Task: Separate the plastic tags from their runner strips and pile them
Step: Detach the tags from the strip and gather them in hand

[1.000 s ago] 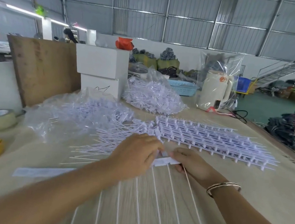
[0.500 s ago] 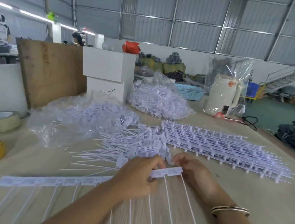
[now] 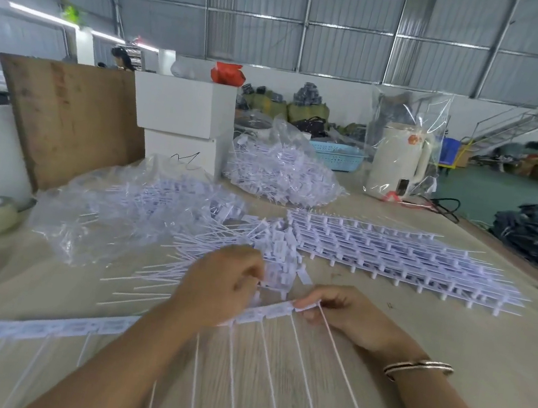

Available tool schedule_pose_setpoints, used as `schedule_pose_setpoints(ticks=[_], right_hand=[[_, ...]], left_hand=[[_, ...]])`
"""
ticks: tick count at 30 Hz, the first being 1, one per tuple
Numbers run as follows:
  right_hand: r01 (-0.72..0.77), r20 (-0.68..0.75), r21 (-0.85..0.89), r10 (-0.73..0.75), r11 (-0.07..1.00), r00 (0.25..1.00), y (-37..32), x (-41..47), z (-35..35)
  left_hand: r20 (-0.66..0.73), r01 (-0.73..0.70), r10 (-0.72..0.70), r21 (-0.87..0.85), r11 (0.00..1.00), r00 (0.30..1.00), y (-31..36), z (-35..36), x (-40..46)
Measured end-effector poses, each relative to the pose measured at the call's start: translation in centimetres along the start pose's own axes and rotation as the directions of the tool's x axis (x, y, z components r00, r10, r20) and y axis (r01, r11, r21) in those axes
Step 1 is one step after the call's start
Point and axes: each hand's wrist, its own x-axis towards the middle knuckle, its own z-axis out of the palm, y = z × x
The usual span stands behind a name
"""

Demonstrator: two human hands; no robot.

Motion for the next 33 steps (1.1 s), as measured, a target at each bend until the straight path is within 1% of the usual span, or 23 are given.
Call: schedule_pose_setpoints(ticks=[1,2,3,4,5,6,7,11,15,17,18,20,22,23,24,25,26,28,30,31,33], right_hand=[[-0.015,0.019,-0.016,0.015,1.0,1.0,-0.1,-0.1,0.0],[-0.034,0.052,-0.034,0.036,0.999,0.998,-0.2,-0.1,0.0],[-0.05,0.093,-0.049,0.054,0.998,0.994,-0.4,-0.2,0.1],[-0.058,0.13,-0.059,0.066,0.997,0.989,-0.5,-0.3,0.1],[-0.063,0.157,-0.066,0.073,0.996,0.985,-0.7,-0.3,0.1],[-0.068,0.172,-0.074,0.08,0.995,0.982,-0.8,-0.4,0.1],[-0.074,0.177,-0.078,0.087,0.994,0.98,-0.9,-0.4,0.1],[-0.079,0.17,-0.06,0.088,0.995,0.981,-0.8,-0.5,0.3],[-0.072,0.144,-0.059,0.08,0.996,0.986,-0.7,-0.1,0.4],[-0.068,0.131,-0.066,0.077,0.995,0.988,-0.6,0.0,0.3],[-0.067,0.121,-0.064,0.075,0.996,0.99,-0.5,0.0,0.3],[-0.065,0.099,-0.049,0.07,0.997,0.993,-0.3,-0.1,0.2],[-0.051,0.087,-0.044,0.054,0.998,0.995,-0.3,-0.2,0.3],[-0.039,0.079,-0.054,0.043,0.998,0.996,-0.3,-0.2,0.4],[-0.026,0.064,-0.067,0.03,0.997,0.997,-0.3,-0.2,0.6],[-0.009,0.041,-0.084,0.013,0.996,0.999,-0.4,-0.1,0.8],[0.012,0.017,-0.103,-0.01,0.995,1.0,-0.5,-0.1,0.9],[0.064,-0.037,-0.163,-0.071,0.984,0.997,-0.6,0.0,1.3],[0.135,-0.106,-0.231,-0.163,0.963,0.981,-0.6,0.1,1.5],[0.178,-0.131,-0.279,-0.221,0.944,0.966,-0.5,0.2,1.5],[0.259,-0.117,-0.394,-0.328,0.882,0.938,-0.3,0.3,1.4]], left_hand=[[-0.057,0.116,-0.112,0.059,0.992,0.992,-0.7,-1.0,0.1],[-0.059,0.232,-0.225,0.182,0.956,0.972,-1.4,-2.0,0.2],[-0.005,0.315,-0.33,0.315,0.896,0.944,-2.1,-2.8,0.3],[0.073,0.349,-0.413,0.413,0.841,0.908,-2.5,-3.2,0.1],[0.15,0.35,-0.464,0.468,0.811,0.873,-2.8,-3.3,0.0],[0.208,0.346,-0.489,0.483,0.805,0.847,-2.8,-3.2,-0.1],[0.233,0.34,-0.487,0.472,0.813,0.841,-2.8,-2.9,-0.2],[0.231,0.274,-0.382,0.392,0.878,0.895,-3.0,-2.1,0.0],[0.28,0.219,-0.296,0.277,0.936,0.913,-3.6,-0.7,0.0],[0.284,0.183,-0.252,0.249,0.951,0.925,-3.7,0.1,0.0],[0.268,0.17,-0.239,0.258,0.951,0.933,-3.7,0.4,0.0],[0.21,0.134,-0.211,0.331,0.934,0.955,-3.4,0.5,0.2],[0.113,0.083,-0.141,0.411,0.908,0.984,-2.8,0.2,0.3],[0.066,0.074,-0.109,0.4,0.913,0.992,-2.5,0.1,0.2],[0.043,0.074,-0.095,0.352,0.933,0.995,-2.1,0.1,0.1],[0.047,0.078,-0.095,0.282,0.956,0.994,-1.7,0.1,0.0],[0.079,0.078,-0.097,0.223,0.972,0.992,-1.2,0.4,-0.2],[0.178,0.06,-0.089,0.16,0.985,0.98,-0.6,1.3,-0.6],[0.247,0.067,-0.084,0.075,0.995,0.965,-0.4,2.2,-0.8],[0.274,0.093,-0.094,0.015,0.996,0.957,-0.5,2.5,-0.8],[0.333,0.168,-0.121,-0.116,0.979,0.935,-0.8,2.6,-0.6]])
